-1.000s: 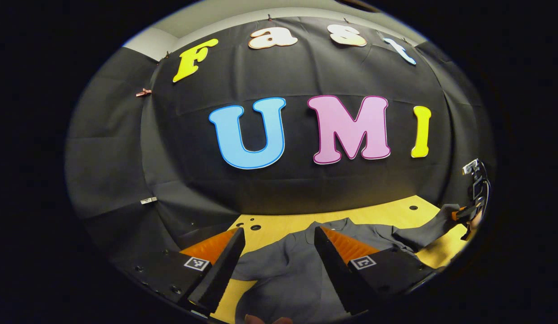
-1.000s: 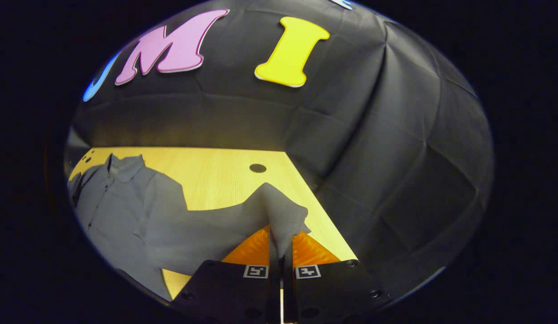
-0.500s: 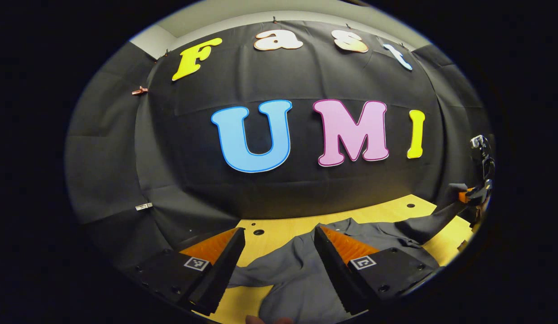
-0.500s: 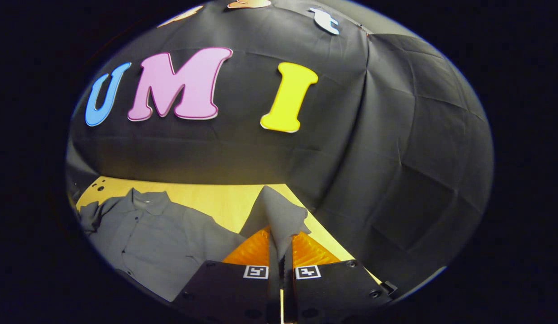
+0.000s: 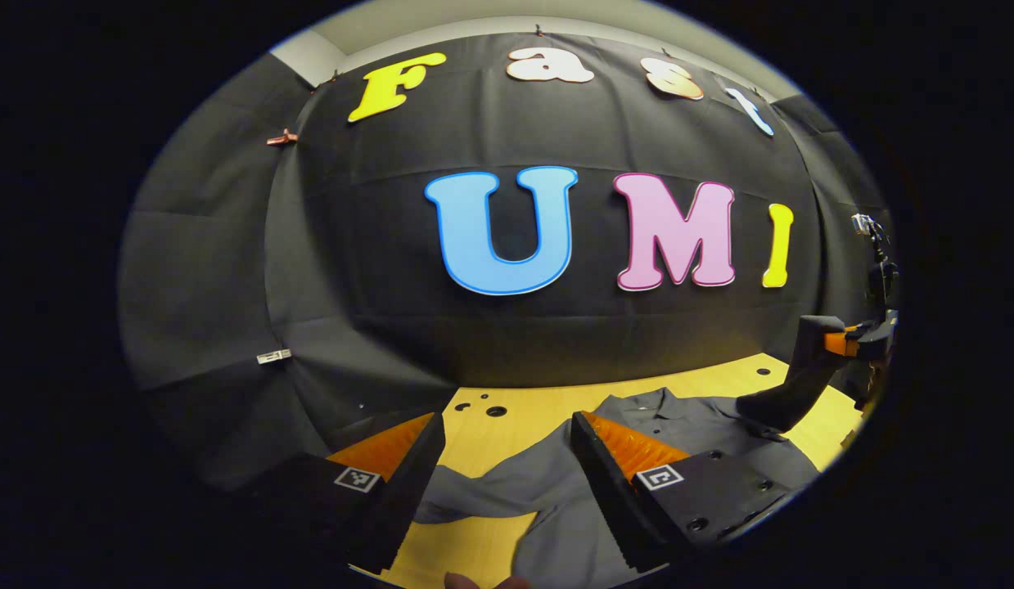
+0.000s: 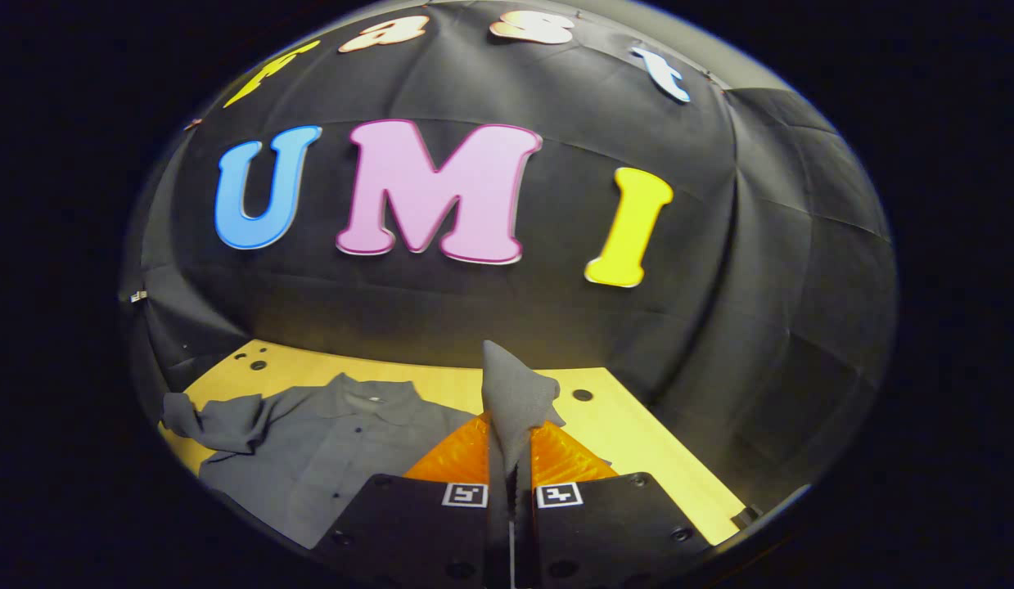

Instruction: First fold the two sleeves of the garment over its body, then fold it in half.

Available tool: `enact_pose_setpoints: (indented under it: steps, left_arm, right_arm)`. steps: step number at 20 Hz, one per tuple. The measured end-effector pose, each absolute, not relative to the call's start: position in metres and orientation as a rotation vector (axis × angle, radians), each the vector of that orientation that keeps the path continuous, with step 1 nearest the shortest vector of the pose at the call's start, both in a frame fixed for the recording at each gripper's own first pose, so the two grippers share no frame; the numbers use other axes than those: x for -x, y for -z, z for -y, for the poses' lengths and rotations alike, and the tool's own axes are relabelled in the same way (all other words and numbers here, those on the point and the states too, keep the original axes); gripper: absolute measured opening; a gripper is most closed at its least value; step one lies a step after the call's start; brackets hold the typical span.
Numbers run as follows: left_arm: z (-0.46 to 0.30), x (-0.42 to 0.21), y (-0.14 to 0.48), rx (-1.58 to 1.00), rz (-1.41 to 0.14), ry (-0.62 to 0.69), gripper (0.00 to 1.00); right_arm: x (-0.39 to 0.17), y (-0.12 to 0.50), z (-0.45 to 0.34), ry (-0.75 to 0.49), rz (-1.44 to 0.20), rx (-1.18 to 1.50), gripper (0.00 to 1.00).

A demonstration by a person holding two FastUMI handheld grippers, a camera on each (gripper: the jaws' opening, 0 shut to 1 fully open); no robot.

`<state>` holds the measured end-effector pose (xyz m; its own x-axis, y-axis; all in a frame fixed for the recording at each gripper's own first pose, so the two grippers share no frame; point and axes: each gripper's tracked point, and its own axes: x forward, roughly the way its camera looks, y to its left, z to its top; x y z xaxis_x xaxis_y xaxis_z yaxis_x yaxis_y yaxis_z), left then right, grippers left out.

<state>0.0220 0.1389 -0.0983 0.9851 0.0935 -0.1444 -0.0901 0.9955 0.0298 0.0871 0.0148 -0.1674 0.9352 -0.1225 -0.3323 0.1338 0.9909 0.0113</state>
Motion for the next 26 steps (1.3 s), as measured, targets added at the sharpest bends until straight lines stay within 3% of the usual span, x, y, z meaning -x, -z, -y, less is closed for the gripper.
enact_pose_setpoints:
  steps: [6, 17, 26]
  left_arm:
    - [-0.197, -0.025, 0.136, -0.007, -0.182, -0.157, 0.98]
    - [-0.267, -0.059, 0.239, -0.021, -0.317, -0.176, 0.98]
    - [-0.302, -0.094, 0.309, 0.081, -0.426, -0.203, 0.98]
  right_arm:
    - [-0.113, 0.18, -0.125, -0.013, -0.36, -0.056, 0.07]
    - [-0.149, 0.289, -0.253, -0.142, -0.515, -0.032, 0.07]
    - [-0.138, 0.357, -0.316, -0.232, -0.725, -0.113, 0.18]
